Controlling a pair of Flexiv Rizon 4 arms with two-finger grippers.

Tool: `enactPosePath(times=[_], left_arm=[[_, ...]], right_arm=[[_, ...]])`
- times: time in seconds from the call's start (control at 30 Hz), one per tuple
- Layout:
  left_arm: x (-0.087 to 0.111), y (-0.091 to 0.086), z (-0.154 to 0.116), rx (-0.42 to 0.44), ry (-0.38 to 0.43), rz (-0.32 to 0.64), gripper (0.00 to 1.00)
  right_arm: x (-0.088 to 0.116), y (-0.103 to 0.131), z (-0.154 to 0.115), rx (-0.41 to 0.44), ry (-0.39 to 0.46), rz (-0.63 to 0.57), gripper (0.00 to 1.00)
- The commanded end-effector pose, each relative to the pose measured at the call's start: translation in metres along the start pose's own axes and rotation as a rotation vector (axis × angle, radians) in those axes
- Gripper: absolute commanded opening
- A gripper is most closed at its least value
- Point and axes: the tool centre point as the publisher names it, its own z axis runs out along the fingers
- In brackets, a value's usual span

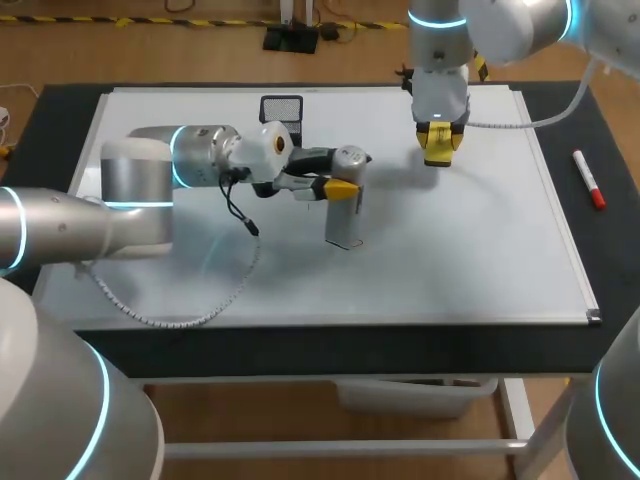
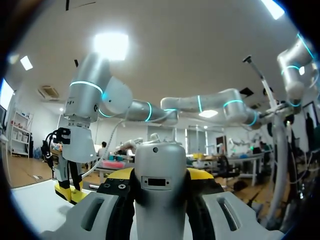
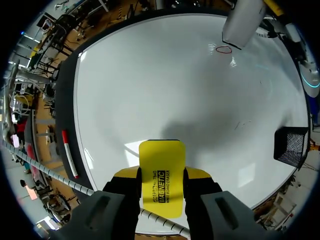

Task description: Pick up the inspection probe, press it on each red-marked spot on the whiteboard one by one, put down the probe, pick up the eraser, and wipe off all the red marks.

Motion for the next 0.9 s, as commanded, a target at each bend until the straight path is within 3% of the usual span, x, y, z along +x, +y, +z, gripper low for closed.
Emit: enactPosePath(times=[0.03,0.9], left_arm=[[-0.002,0.003,0.003,0.004,-0.004,-0.002,0.0],[-0.017,0.024,0.0,-0.042,-0.039,-0.011,0.0]], right_arm=[[0.001,0.0,-0.001,0.001,0.002,-0.002,0.0],[0.001,0.0,-0.001,0.001,0.002,-0.002,0.0]])
